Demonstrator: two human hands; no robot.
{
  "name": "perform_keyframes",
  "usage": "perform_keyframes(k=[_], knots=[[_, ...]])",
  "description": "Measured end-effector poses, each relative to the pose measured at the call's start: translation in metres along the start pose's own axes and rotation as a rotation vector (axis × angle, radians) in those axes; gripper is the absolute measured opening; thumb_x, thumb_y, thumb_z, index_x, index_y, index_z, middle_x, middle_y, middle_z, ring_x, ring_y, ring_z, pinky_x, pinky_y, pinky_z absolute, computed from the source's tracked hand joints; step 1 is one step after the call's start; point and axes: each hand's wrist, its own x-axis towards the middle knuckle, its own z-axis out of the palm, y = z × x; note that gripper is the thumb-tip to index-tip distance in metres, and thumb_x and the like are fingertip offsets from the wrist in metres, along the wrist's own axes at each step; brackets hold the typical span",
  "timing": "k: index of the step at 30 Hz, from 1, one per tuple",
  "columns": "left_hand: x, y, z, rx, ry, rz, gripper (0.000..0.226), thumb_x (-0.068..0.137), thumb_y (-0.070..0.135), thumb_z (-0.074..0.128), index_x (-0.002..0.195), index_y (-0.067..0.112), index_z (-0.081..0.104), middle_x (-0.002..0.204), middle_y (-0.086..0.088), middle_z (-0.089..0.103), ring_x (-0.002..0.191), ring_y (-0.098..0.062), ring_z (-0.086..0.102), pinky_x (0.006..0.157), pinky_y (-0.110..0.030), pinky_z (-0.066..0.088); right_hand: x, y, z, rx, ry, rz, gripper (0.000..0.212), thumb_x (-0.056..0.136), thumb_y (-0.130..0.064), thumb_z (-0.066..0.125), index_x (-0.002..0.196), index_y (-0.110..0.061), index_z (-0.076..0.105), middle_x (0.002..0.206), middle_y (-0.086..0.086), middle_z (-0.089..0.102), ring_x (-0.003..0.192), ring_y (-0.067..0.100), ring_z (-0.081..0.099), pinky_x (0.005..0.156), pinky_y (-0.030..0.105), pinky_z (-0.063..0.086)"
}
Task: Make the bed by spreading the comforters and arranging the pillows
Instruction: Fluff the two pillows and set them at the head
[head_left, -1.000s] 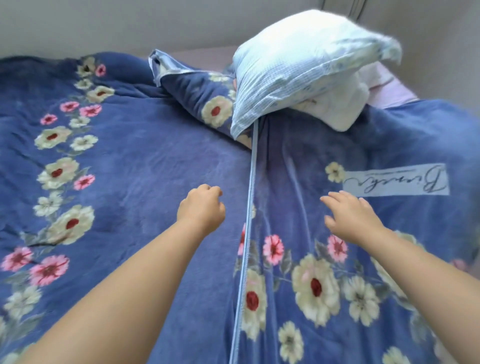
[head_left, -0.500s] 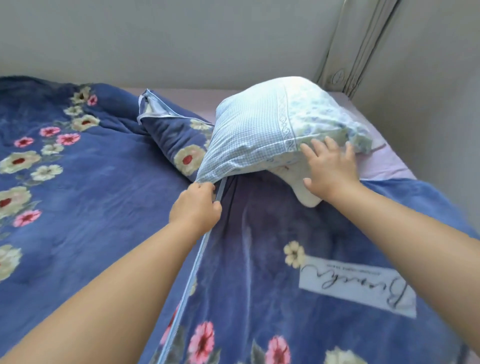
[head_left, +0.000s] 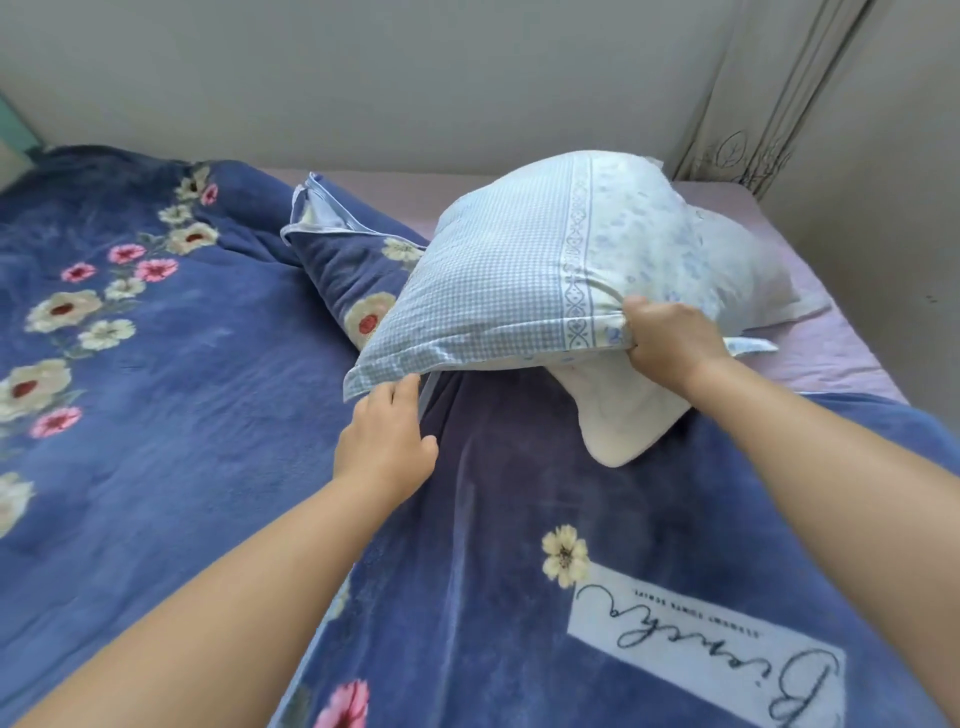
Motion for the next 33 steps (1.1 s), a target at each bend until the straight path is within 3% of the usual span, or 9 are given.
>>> perform_keyframes(k=[3,6,9,12,15,23,26,29,33], knots=[[-0.009,0.014,-0.006,0.114,0.091,0.035,0.089,0.088,0.035,0.057,0.150,0.024,-0.006,0.158,-0.011,-0.007,0.147,-0.028,-0.004,0.118,-0.040,0.014,-0.022,-0.003,-0.017,0.315,0.137,-0.074,0.031,0.082,0.001,0.050,0.061,-0.017,0.037,0.069,0.017,0.060,0.072,0.032,0.054,0.055,0.030,0.032],[-0.021,0.024,-0.016,0.148,0.218,0.083,0.092,0.087,0.032,0.058,0.149,0.027,-0.011,0.157,-0.010,-0.018,0.146,-0.027,-0.016,0.119,-0.045,-0.001,-0.062,0.000,-0.041,0.597,0.167,-0.159,0.038,0.079,0.005,0.061,0.056,-0.014,0.038,0.050,-0.003,0.038,0.055,0.008,0.039,0.046,0.013,0.032],[-0.030,0.016,-0.039,0.027,0.399,0.187,0.070,0.082,0.016,0.058,0.139,0.034,0.023,0.156,-0.012,0.017,0.146,-0.032,0.011,0.115,-0.053,0.009,-0.106,0.004,-0.051,0.741,0.012,-0.206,0.020,0.076,-0.004,0.068,0.063,0.000,0.053,0.056,0.000,0.043,0.057,-0.002,0.043,0.048,0.010,0.032],[-0.047,0.002,-0.058,0.215,0.462,0.524,0.027,0.061,0.001,0.069,0.087,0.000,0.060,0.095,-0.025,0.063,0.084,-0.044,0.064,0.065,-0.050,0.051,-0.146,0.000,-0.052,0.729,-0.125,-0.228,0.022,0.078,-0.007,0.067,0.058,-0.006,0.058,0.055,-0.005,0.049,0.057,0.000,0.044,0.052,0.015,0.031],[-0.090,-0.003,-0.068,0.550,0.115,0.555,0.023,0.080,0.005,0.056,0.103,0.003,0.061,0.111,-0.017,0.060,0.102,-0.038,0.061,0.076,-0.041,0.048,-0.190,-0.015,-0.050,0.526,-0.280,-0.235,0.049,0.079,-0.007,0.066,0.044,-0.028,0.038,0.042,-0.009,0.047,0.053,0.001,0.047,0.051,0.016,0.032],[-0.210,-0.044,-0.017,0.995,-0.623,0.681,0.031,0.087,0.009,0.055,0.118,0.010,0.062,0.113,-0.011,0.063,0.106,-0.034,0.060,0.088,-0.036,0.049,-0.317,-0.079,-0.010,0.099,-1.129,-0.247,0.007,0.083,-0.017,0.060,0.077,-0.021,0.058,0.078,0.002,0.057,0.066,0.014,0.057,0.060,0.024,0.039],[-0.242,-0.078,0.018,0.945,-0.904,0.587,0.031,0.090,0.010,0.052,0.120,0.007,0.061,0.109,-0.011,0.064,0.105,-0.032,0.059,0.090,-0.035,0.048,-0.339,-0.103,0.012,0.022,-1.447,-0.201,0.008,0.090,-0.023,0.054,0.085,-0.016,0.055,0.070,0.005,0.056,0.046,0.005,0.058,0.053,0.019,0.046],[-0.245,-0.102,0.036,0.787,-1.115,0.413,0.035,0.092,0.015,0.053,0.126,0.007,0.055,0.130,-0.013,0.058,0.110,-0.028,0.058,0.072,-0.025,0.048,-0.311,-0.106,0.030,0.056,-1.031,-0.149,0.028,0.089,-0.036,0.055,0.106,-0.015,0.058,0.096,0.007,0.063,0.076,0.016,0.053,0.069,0.025,0.043],[-0.208,-0.118,0.024,0.664,-0.754,0.297,0.039,0.098,0.029,0.038,0.129,0.008,0.049,0.137,-0.011,0.050,0.123,-0.028,0.049,0.097,-0.036,0.042,-0.264,-0.102,0.040,0.274,-0.417,0.290,0.063,0.083,-0.051,0.056,0.124,-0.005,0.044,0.133,0.019,0.045,0.121,0.035,0.044,0.091,0.040,0.044]])
